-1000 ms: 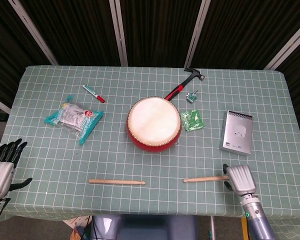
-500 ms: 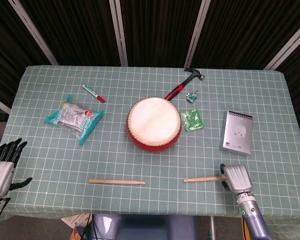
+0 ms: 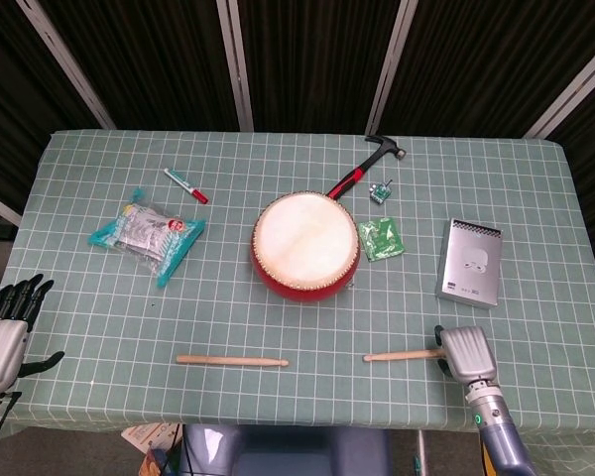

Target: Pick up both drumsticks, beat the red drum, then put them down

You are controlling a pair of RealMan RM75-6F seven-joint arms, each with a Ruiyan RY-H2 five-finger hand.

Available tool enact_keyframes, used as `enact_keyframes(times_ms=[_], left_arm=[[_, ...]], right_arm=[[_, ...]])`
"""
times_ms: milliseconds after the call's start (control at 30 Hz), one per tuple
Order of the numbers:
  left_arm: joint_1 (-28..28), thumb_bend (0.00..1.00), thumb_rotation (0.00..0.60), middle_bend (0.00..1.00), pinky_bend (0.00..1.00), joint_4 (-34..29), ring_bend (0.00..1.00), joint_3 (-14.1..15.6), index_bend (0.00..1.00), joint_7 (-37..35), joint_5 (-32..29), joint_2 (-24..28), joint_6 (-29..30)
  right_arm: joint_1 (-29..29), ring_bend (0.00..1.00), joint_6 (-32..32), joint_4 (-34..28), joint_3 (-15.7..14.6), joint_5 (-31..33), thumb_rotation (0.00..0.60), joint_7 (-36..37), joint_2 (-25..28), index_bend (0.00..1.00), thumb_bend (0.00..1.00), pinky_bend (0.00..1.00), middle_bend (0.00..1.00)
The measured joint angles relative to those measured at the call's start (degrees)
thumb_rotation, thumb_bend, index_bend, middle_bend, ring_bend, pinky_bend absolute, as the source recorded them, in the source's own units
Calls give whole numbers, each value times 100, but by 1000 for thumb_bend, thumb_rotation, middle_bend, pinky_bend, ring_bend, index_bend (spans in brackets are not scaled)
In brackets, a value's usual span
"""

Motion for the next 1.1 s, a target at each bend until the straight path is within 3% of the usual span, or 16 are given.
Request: enact_keyframes(times_ms=[433, 1100], left_arm=[[-1, 36, 600, 0, 48, 0, 0, 1, 0, 7, -4, -7, 4], [-4, 36, 600, 0, 48, -2, 0, 0, 0, 11, -12, -9, 3]], right_arm=[[73, 1000, -76, 122, -3, 214, 600, -46, -113, 520, 362, 1000, 999], [127, 1000, -100, 177, -25, 560, 600, -302, -167, 520, 363, 1000, 1000]])
